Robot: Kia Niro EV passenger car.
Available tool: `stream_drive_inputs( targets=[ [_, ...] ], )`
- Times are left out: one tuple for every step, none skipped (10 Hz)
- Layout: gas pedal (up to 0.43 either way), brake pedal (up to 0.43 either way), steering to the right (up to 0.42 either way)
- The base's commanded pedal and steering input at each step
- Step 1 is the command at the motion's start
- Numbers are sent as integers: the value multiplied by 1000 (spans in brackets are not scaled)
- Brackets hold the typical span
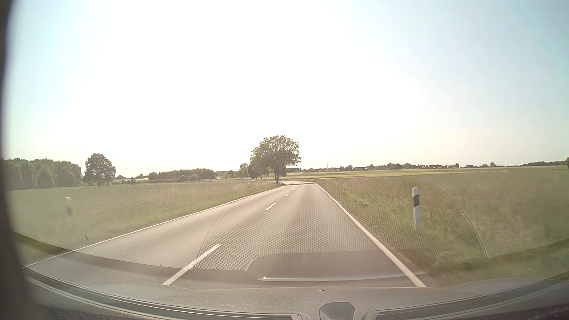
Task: Follow the waypoints while adhering to traffic rules and regulations
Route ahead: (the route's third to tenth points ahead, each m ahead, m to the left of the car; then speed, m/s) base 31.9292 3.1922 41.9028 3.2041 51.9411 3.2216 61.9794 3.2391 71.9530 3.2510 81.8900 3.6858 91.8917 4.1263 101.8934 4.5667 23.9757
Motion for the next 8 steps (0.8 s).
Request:
stream_drive_inputs(
  targets=[
    [157, 6, 2],
    [157, 6, 3],
    [157, 6, 3],
    [157, 6, 4],
    [157, 6, 3],
    [157, 6, 4],
    [157, 6, 3],
    [177, 6, 3]
  ],
)
